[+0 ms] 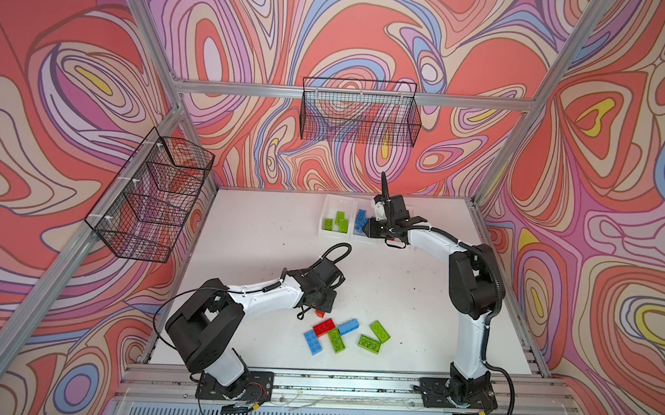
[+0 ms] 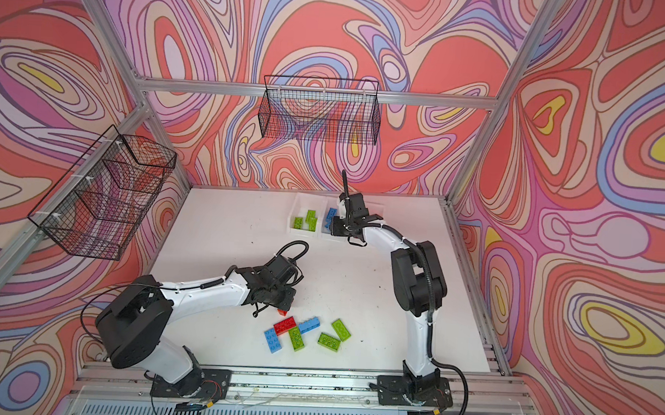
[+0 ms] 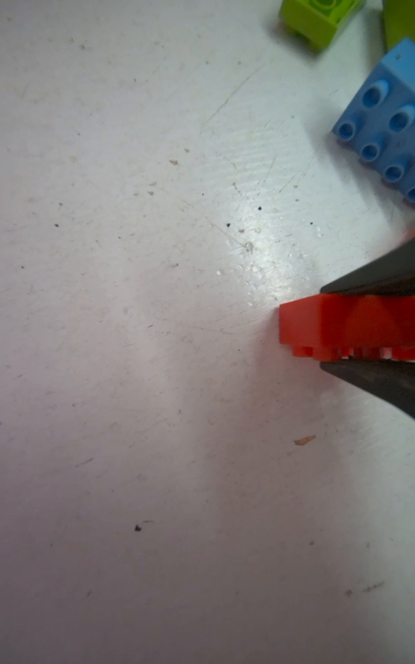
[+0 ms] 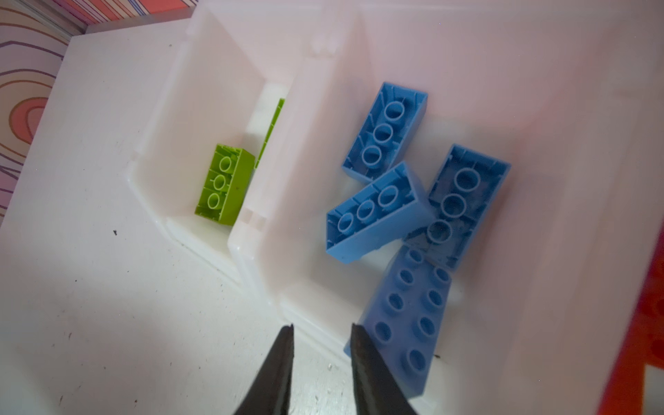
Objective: Sort the legos into containers by color
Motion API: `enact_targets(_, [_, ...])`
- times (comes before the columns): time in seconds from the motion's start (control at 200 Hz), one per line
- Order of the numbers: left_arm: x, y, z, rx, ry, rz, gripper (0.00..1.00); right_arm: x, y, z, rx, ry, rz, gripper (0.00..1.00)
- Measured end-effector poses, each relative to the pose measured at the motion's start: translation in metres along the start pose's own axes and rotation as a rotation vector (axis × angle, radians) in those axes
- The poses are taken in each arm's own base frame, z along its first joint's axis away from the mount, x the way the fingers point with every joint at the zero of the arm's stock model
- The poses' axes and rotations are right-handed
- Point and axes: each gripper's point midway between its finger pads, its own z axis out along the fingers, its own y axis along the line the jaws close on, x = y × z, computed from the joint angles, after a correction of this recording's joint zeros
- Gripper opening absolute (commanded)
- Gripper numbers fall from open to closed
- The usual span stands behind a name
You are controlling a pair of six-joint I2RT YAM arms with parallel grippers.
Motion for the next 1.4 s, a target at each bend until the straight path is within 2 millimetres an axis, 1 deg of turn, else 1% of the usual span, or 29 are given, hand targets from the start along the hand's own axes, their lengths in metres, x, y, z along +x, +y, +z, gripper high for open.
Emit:
enact_targets(0.06, [0.0, 0.0, 0.0, 0.0, -0.001, 0.002, 0.15, -0.01, 0.0, 0.003, 0.006, -0.013, -0.013, 0.3])
enact_targets(0.125, [0.0, 0.001, 0.0, -0.001, -0.001, 0.004, 0.14, -0.015, -0.001, 0.004, 0.016, -0.022, -0.022, 0.3])
enact_targets(0.23, [-0.001, 0.002, 0.0, -0.002, -0.002, 0.003, 0.13, -0.014, -0.005, 0.003, 0.034, -0.017, -0.032, 0.3])
enact_targets(0.361, [-0.001, 0.003, 0.0, -0.003, -0.002, 0.013, 0.13, -0.004, -0.011, 0.003, 0.05, 0.007, -0.033, 0.31])
enact_targets(0.476, [-0.006, 0.002, -0.002, -0.001, -0.011, 0.025, 0.12, 0.012, -0.016, -0.002, 0.061, 0.042, -0.026, 0.31])
enact_targets(0.561, [-0.017, -0.002, -0.006, 0.009, -0.035, 0.037, 0.12, 0.018, -0.016, -0.01, 0.061, 0.049, -0.023, 0.31])
enact_targets(0.666, [-0.033, -0.004, -0.014, 0.019, -0.072, 0.044, 0.12, 0.019, -0.013, -0.021, 0.053, 0.043, -0.024, 0.32])
enact_targets(0.881, [-0.07, -0.004, -0.035, 0.029, -0.164, 0.054, 0.12, 0.018, -0.008, -0.022, 0.024, 0.038, -0.021, 0.31])
enact_targets(1.007, [-0.084, -0.003, -0.044, 0.026, -0.198, 0.062, 0.12, 0.019, -0.006, -0.017, 0.004, 0.044, -0.018, 0.31])
enact_targets(1.222, [-0.104, -0.006, -0.059, 0.027, -0.247, 0.092, 0.11, 0.031, -0.014, 0.007, 0.008, 0.084, -0.004, 0.31])
enact_targets(1.297, [-0.114, -0.01, -0.067, 0.032, -0.271, 0.108, 0.11, 0.026, -0.014, 0.01, 0.007, 0.073, -0.005, 0.31])
enact_targets(1.402, [-0.134, -0.016, -0.078, 0.042, -0.314, 0.13, 0.11, 0.019, -0.014, 0.011, 0.008, 0.056, 0.001, 0.31])
